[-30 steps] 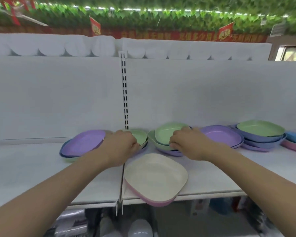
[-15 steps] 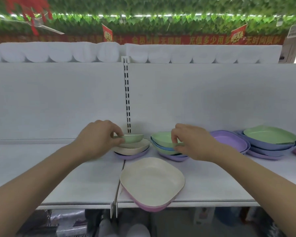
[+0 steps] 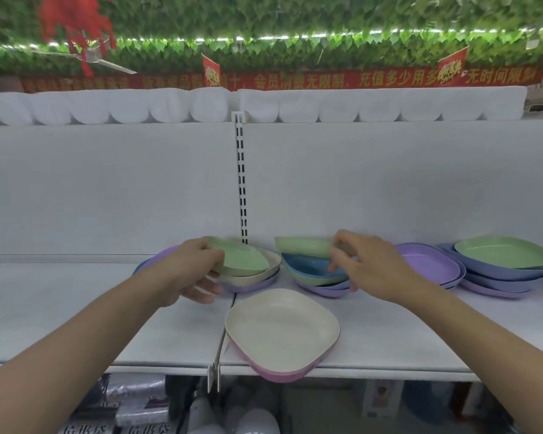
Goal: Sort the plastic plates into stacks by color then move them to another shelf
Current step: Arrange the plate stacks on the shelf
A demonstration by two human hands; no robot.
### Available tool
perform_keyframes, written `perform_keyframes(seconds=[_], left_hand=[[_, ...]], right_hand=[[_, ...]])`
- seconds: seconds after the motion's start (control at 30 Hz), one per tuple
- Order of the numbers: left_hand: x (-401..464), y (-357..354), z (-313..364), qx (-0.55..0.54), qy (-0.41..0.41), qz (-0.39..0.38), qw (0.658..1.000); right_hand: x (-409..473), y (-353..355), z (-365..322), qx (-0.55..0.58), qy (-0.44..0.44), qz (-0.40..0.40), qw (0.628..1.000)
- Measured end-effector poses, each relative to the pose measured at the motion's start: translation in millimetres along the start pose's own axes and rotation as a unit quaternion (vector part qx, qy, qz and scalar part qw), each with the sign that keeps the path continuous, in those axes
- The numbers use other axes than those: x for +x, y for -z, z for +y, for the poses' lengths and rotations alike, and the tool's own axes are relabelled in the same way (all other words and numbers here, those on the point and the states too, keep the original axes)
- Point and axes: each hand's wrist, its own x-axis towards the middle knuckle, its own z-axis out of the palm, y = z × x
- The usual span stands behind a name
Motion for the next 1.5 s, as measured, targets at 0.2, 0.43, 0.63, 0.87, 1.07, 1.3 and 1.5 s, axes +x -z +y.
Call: perform_keyframes(seconds=[0.2, 0.43, 0.63, 0.87, 1.07, 1.3, 1.5], left_hand=[[-1, 0, 5, -0.145, 0.019, 0.013, 0.989], [-7, 16, -7, -0.107, -0.008, 0.012, 0.994], [-23, 45, -24, -0.108, -0.055, -0.011, 0.993], [-52, 118, -66, -0.130, -0.085, -0.002, 0.988], [-103, 225, -123, -0.115, -0.081, 0.059, 0.988], [-192, 382, -208, -0.085, -0.064, 0.184, 0.977], [-270, 478, -259, -0.062, -0.020, 0.268, 0.961]], right_hand=[[-3, 2, -7, 0.312, -0.121, 0.032, 0.942], [3, -8, -22, 0.436, -0.143, -0.010, 0.888], [9, -18, -55, 0.476, -0.135, -0.067, 0.866], [11, -36, -149, 0.477, -0.111, -0.139, 0.861], [10, -91, -269, 0.459, -0.036, -0.155, 0.874], [14, -191, -441, 0.483, 0.035, -0.208, 0.850], [8, -265, -577, 0.484, 0.101, -0.287, 0.820]])
